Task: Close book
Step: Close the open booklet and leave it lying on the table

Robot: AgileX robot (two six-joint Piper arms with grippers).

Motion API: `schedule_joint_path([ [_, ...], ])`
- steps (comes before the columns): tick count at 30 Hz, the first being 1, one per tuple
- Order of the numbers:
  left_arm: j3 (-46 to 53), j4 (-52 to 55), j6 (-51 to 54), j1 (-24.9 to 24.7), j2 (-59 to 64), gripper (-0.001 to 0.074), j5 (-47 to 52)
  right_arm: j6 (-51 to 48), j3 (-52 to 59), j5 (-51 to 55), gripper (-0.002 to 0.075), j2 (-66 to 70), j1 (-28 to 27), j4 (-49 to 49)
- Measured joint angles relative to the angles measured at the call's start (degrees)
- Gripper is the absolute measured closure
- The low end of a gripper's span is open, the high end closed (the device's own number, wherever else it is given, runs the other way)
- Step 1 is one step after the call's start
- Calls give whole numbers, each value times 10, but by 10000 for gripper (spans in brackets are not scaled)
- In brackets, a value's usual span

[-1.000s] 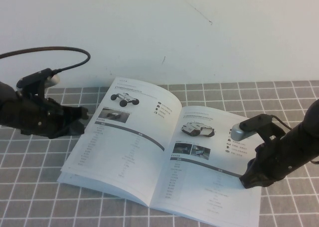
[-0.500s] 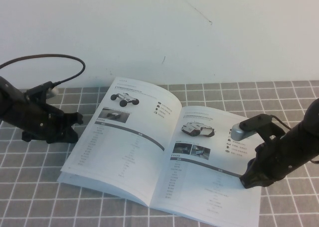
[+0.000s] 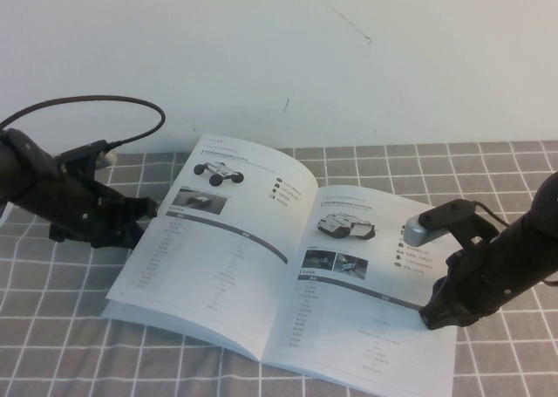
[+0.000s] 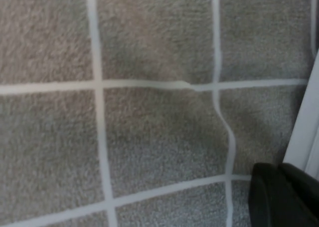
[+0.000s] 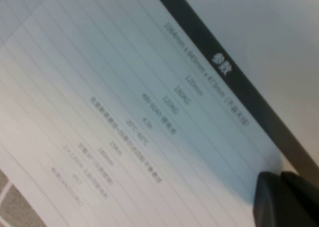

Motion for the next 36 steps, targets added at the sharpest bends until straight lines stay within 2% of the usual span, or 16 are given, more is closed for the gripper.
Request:
schedule_joint_path([
  [7, -2, 21, -2, -25, 0, 739, -5, -4, 0, 0, 729, 0, 0, 0],
  [11, -2, -6, -2, -34, 1, 739, 12, -4, 0, 0, 729, 0, 0, 0],
  [17, -2, -75, 26, -36, 10, 739, 63, -4, 0, 0, 729, 0, 0, 0],
  [28, -26, -304, 158, -42, 15, 739, 196, -4, 0, 0, 729, 0, 0, 0],
  [36, -50, -338, 167, -66, -29, 739, 226, -17, 0, 0, 729, 0, 0, 0],
])
